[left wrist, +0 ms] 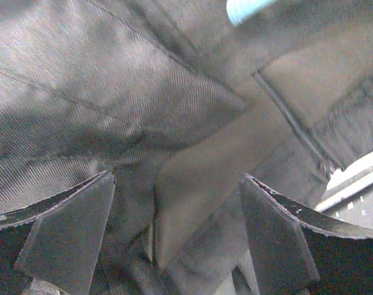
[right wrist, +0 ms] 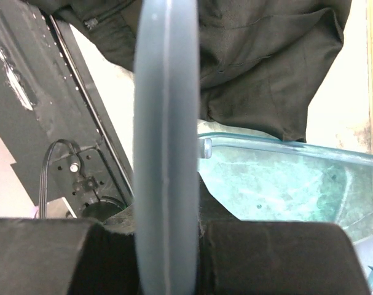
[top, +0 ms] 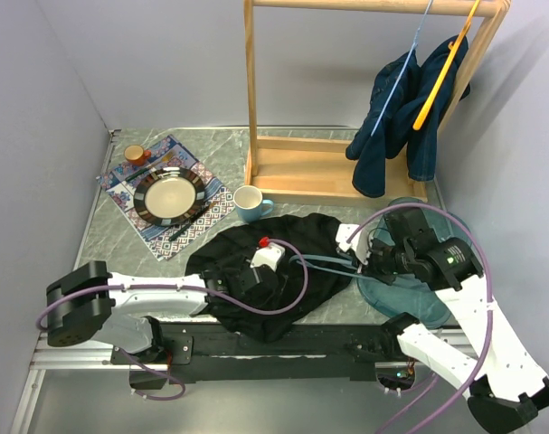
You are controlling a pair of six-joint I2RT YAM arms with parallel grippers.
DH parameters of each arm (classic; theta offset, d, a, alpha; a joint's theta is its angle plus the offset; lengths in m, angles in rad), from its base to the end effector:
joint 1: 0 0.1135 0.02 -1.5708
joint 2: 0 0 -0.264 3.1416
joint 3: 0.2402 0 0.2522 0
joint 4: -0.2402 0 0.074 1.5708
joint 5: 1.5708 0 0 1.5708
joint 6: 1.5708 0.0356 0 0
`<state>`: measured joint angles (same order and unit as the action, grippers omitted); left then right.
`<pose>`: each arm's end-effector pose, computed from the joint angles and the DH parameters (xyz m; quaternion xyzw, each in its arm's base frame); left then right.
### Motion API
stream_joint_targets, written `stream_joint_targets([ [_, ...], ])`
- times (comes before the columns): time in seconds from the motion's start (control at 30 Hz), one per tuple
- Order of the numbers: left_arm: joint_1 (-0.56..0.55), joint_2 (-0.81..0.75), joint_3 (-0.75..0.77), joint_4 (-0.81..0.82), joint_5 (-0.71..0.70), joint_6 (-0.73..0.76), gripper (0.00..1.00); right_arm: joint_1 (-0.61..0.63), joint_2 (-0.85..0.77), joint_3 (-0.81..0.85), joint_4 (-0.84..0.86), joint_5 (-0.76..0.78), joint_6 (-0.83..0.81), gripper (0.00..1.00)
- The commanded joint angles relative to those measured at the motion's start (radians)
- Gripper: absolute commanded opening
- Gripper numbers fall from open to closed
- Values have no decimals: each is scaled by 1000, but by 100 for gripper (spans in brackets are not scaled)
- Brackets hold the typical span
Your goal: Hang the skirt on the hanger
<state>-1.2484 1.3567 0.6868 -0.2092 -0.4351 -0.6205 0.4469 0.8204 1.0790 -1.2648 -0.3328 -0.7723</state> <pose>0.0969 -0.2428 0.1846 0.2141 0.8963 -0.1456 0.3600 0.1023 0.0619 0.3363 -0.5801 0.7501 0.1125 0.2969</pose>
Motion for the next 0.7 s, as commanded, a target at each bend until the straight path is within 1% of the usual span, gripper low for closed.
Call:
stream_joint_targets([
  [0.0, -13, 50, 29, 24, -132, -5, 85, -7, -1, 32, 21, -34, 30, 0],
  [0.03, -14, 62, 45, 10, -178, -19, 84, -8, 2, 33, 16, -41, 30, 0],
  [0.13, -14, 104, 54, -15, -240, -56, 80, -13, 2, 44, 4, -69, 24, 0],
  [0.17, -16, 111, 54, -15, -254, -73, 67, -13, 0, 44, 2, -74, 22, 0],
  [0.23, -16, 136, 56, -32, -287, -99, 48, -14, -3, 44, -2, -81, 21, 0],
  [0.27, -14, 140, 57, -35, -306, -111, 41, -13, -3, 42, -4, -84, 19, 0],
  [0.3, -14, 145, 59, -38, -306, -108, 39, -14, -4, 39, -7, -87, 18, 0],
  [0.37, -14, 134, 69, -54, -288, -111, 33, -14, -4, 35, -13, -97, 13, 0],
  [0.47, -19, 66, 79, -81, -235, -96, 25, -14, -3, 29, -31, -106, -8, 0],
  [0.53, -19, -3, 82, -116, -185, -85, 13, -16, -6, 22, -45, -118, -33, 0],
  [0.57, -17, -25, 85, -133, -180, -91, 6, -16, -7, 22, -50, -144, -39, 0],
  [0.63, -6, -85, 92, -159, -140, -82, 1, -16, -3, 19, -60, -166, -59, 0],
  [0.67, 1, -102, 94, -177, -130, -82, 1, -14, 2, 22, -73, -196, -76, 0],
])
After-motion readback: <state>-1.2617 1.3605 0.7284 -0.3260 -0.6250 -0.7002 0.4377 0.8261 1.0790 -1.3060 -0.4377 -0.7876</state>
